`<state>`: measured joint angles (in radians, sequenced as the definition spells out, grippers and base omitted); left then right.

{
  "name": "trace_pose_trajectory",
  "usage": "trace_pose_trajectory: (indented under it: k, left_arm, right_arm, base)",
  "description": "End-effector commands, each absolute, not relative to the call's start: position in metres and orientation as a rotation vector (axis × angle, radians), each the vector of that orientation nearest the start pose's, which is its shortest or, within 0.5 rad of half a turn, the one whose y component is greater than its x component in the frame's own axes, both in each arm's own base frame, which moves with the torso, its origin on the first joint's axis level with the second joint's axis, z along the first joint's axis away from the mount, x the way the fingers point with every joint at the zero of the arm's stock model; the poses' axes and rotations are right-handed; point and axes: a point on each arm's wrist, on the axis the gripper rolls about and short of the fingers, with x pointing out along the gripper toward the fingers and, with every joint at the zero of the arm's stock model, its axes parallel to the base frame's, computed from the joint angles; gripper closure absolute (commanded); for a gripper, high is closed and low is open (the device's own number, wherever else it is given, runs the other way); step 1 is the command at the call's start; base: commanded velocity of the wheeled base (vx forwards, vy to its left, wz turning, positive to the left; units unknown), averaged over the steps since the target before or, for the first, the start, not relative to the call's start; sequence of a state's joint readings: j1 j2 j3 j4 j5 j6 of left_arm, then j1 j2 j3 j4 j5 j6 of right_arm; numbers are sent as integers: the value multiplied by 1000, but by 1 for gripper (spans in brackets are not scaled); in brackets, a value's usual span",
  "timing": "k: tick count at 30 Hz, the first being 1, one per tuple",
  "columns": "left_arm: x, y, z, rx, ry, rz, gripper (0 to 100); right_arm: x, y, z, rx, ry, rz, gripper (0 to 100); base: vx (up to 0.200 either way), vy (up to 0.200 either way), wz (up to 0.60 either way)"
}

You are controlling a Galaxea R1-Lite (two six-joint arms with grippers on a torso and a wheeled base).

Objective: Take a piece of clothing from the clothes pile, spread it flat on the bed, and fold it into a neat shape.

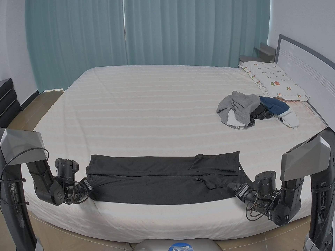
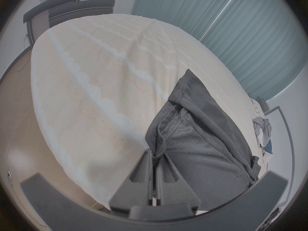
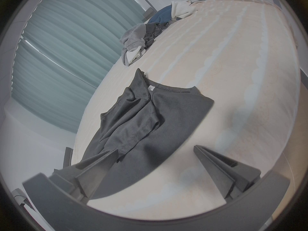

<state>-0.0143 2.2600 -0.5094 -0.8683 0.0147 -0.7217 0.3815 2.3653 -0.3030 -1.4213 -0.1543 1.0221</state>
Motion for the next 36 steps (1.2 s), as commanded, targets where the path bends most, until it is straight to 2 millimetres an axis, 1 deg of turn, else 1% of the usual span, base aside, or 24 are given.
trace_pose_trajectory:
  k: [1,3,4,8,11,14,16,19,20,21,24,26,32,35,36]
  left_arm:
    - [298,-3,-34,-660,848,323,100]
    - [297,-3,-34,-660,849,325,100]
    - [297,-3,-34,-660,849,325,100]
    - [296,-3,-34,-658,852,325,100]
    - [292,-3,-34,-648,861,326,100]
    - [291,-3,-28,-650,848,321,100]
    - [291,-3,-25,-649,841,317,100]
    - [290,-1,-22,-628,829,329,100]
    - [290,-1,-22,-628,829,329,100]
    - [289,-1,-22,-608,828,335,100]
    - [286,-1,-23,-594,837,339,100]
    - [286,-1,-23,-591,838,337,100]
    - [274,-1,-17,-533,855,316,100]
    - [273,-1,-16,-526,856,313,100]
    - [271,-1,-17,-519,864,313,100]
  right_arm:
    - [276,106,-45,811,645,-131,0]
    - [280,107,-44,803,626,-155,0]
    - [281,107,-45,801,621,-162,100]
    - [279,105,-44,801,619,-171,100]
    - [273,102,-41,799,626,-175,100]
    - [273,97,-39,805,619,-188,100]
    - [273,94,-36,809,609,-192,100]
    - [267,90,-29,814,611,-190,100]
    - [267,90,-29,814,611,-190,100]
    - [265,89,-22,822,601,-177,100]
    - [261,88,-18,821,600,-176,100]
    - [260,88,-18,820,602,-177,100]
    - [252,82,-20,798,628,-196,100]
    - [251,80,-21,788,635,-198,100]
    - [247,79,-21,778,650,-198,100]
  base:
    - [0,0,0]
    - [0,0,0]
    - [0,0,0]
    - [0,0,0]
    - [0,0,0]
    - [0,0,0]
    - [0,0,0]
    - [0,0,0]
    - [0,0,0]
    - [0,0,0]
    - [0,0,0]
    - [0,0,0]
    - [0,0,0]
    - [0,0,0]
    - [0,0,0]
